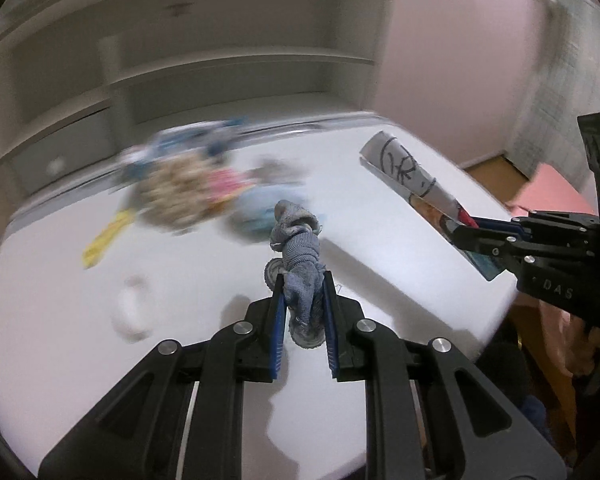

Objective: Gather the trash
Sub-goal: 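Carry the grey sock and rolled paper over the black trash bin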

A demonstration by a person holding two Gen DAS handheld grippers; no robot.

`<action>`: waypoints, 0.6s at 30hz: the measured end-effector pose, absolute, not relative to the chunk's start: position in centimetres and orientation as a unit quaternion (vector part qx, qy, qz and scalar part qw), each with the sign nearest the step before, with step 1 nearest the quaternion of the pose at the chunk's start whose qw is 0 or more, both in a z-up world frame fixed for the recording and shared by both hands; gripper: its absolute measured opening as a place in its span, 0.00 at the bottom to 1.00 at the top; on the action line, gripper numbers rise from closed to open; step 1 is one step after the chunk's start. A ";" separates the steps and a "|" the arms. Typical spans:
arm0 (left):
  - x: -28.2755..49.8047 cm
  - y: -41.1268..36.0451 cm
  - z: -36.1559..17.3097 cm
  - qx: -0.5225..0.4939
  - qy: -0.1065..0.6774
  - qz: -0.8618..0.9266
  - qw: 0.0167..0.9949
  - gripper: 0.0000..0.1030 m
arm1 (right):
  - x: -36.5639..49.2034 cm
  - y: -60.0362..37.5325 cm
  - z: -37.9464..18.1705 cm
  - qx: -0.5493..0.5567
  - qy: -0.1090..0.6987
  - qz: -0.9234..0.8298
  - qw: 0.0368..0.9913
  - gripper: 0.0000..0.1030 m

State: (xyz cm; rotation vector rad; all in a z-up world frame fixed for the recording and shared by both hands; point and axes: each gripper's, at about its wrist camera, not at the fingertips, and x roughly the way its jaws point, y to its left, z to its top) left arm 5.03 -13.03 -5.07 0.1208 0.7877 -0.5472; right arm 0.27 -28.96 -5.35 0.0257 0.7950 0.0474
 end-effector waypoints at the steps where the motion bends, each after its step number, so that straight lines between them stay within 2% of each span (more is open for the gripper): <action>1: 4.8 -14.7 -5.0 0.064 0.377 -0.276 0.882 0.16 | -0.8 -30.9 -5.5 0.024 0.387 0.004 0.922 0.12; 8: 1.7 -28.6 -5.1 0.113 0.369 -0.385 0.838 0.16 | -9.7 -44.3 -7.0 0.104 0.382 -0.127 0.910 0.12; 18: -6.5 -46.7 -7.3 0.175 0.355 -0.526 0.753 0.16 | -23.4 -57.8 -11.7 0.212 0.371 -0.276 0.861 0.12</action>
